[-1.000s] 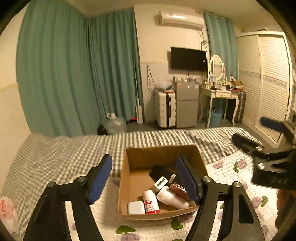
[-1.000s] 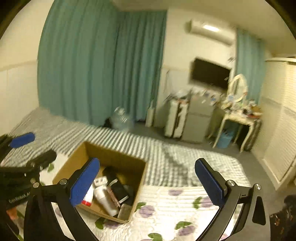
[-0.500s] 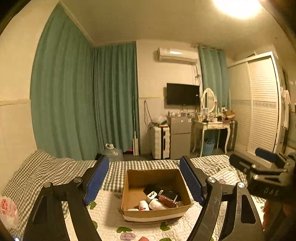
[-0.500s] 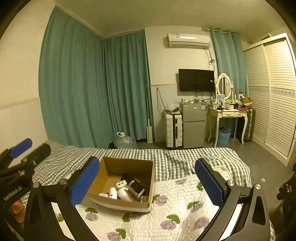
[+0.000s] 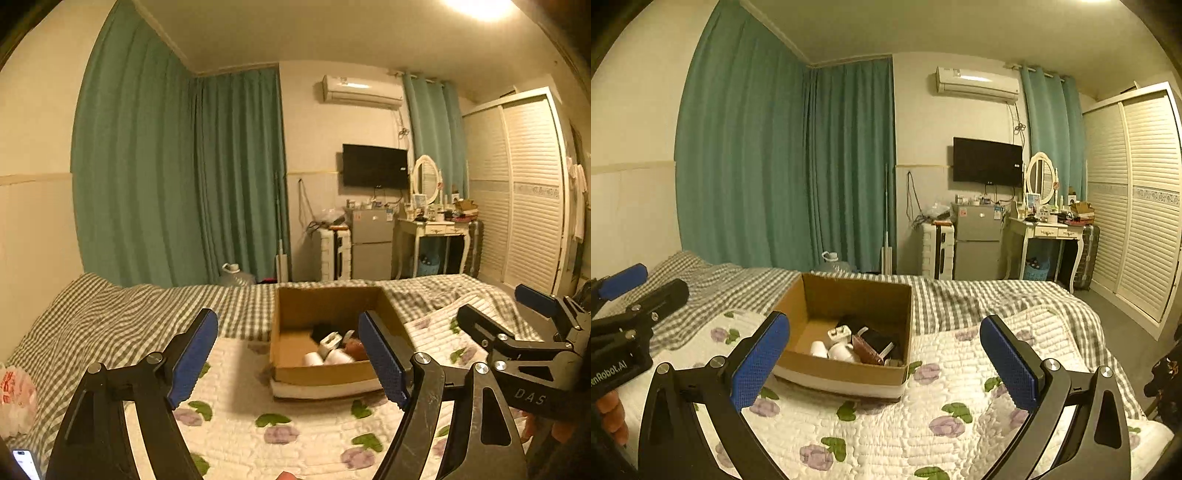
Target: Organize rigid objects
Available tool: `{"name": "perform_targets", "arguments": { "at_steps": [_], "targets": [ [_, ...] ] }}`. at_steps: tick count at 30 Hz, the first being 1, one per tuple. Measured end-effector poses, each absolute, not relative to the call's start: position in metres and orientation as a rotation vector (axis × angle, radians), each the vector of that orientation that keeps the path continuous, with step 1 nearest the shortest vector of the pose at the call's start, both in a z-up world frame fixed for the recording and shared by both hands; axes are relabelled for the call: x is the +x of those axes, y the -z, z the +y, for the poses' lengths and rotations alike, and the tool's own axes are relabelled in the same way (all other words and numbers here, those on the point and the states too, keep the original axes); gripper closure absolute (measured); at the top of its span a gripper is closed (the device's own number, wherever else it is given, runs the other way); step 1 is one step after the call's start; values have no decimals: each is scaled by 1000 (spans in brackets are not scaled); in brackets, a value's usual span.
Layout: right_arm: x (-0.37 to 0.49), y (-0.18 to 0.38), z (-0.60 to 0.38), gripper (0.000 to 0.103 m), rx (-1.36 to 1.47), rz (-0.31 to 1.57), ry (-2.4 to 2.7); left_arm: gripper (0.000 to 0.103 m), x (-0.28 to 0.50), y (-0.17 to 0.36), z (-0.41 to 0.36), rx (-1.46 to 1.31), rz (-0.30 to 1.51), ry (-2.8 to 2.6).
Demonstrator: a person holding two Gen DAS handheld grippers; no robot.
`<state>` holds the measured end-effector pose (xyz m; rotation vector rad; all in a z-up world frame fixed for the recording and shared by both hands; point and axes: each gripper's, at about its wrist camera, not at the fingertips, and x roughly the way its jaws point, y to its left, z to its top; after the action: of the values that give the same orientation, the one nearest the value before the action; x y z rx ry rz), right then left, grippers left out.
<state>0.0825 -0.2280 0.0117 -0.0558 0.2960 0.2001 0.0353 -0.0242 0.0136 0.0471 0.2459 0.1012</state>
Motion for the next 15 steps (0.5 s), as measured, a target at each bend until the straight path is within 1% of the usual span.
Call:
{"name": "perform_targets", "arguments": {
  "at_steps": [8, 15],
  "targets": [
    [87, 1, -223, 0, -72, 314, -203, 22, 38, -5, -16, 33, 280, -101],
    [83, -1, -225, 0, -68, 298, -193, 22, 34, -4, -21, 37, 286, -85]
  ]
}}
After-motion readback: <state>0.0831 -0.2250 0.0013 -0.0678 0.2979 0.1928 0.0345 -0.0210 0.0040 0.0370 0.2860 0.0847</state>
